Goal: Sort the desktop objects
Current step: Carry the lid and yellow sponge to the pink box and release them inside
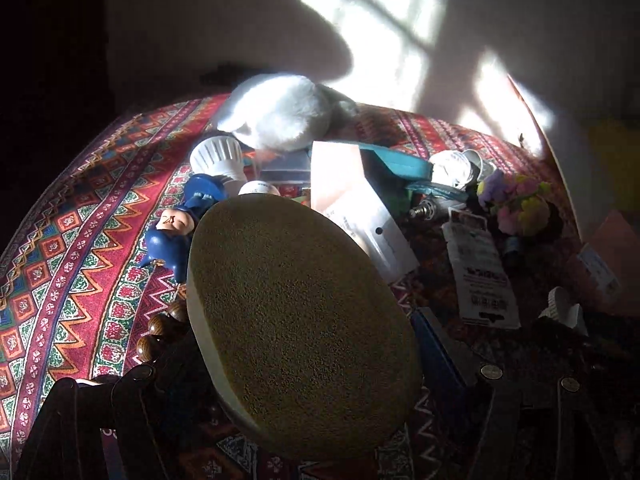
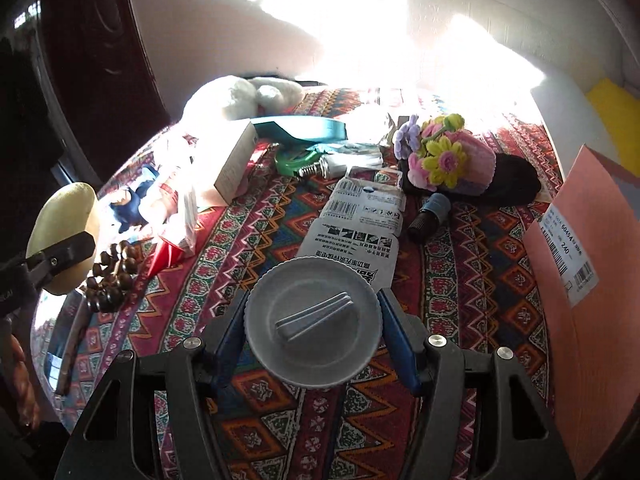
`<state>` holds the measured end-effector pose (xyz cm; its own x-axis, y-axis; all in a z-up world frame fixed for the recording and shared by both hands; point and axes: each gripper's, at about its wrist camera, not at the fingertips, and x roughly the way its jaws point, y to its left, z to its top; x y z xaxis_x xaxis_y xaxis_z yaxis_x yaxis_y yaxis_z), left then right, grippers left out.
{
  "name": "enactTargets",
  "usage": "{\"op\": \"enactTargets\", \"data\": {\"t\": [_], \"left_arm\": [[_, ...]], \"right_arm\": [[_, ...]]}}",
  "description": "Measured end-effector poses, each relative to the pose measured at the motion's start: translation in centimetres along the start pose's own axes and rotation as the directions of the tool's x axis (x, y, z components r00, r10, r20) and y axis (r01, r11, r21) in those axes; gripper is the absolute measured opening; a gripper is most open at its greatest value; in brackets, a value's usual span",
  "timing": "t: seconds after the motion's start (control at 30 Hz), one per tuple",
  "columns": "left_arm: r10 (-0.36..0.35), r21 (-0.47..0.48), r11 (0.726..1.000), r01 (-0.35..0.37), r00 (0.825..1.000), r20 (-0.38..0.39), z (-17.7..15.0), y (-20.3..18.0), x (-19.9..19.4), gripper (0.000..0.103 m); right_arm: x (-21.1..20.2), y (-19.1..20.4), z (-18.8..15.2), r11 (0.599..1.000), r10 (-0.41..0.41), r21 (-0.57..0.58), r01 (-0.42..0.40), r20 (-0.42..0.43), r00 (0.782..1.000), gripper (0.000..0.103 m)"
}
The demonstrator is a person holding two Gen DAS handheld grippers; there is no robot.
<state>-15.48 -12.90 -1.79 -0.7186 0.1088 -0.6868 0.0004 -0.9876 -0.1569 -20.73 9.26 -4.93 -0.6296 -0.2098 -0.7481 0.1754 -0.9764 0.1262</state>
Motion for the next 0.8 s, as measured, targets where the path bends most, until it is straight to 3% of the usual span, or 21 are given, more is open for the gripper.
{"op": "enactTargets", "data": {"t": [0.47,0.8], "left_arm": [[-0.075,0.127,0.990,0.062,0.992,0.100,-1.3,-9.8,-7.8,0.079],[-0.184,0.259,0.955,0.147,0.975,0.127,-1.5,-18.7,-11.4,0.079]], "right_arm": [[-12.1,-2.3,-1.6,0.999,0.010,0.033,-0.016,0.177,0.984,0.066],[-20.9,-6.0,-3.6,0.996,-0.030,0.088,0.003,0.301,0.953,0.066]]}}
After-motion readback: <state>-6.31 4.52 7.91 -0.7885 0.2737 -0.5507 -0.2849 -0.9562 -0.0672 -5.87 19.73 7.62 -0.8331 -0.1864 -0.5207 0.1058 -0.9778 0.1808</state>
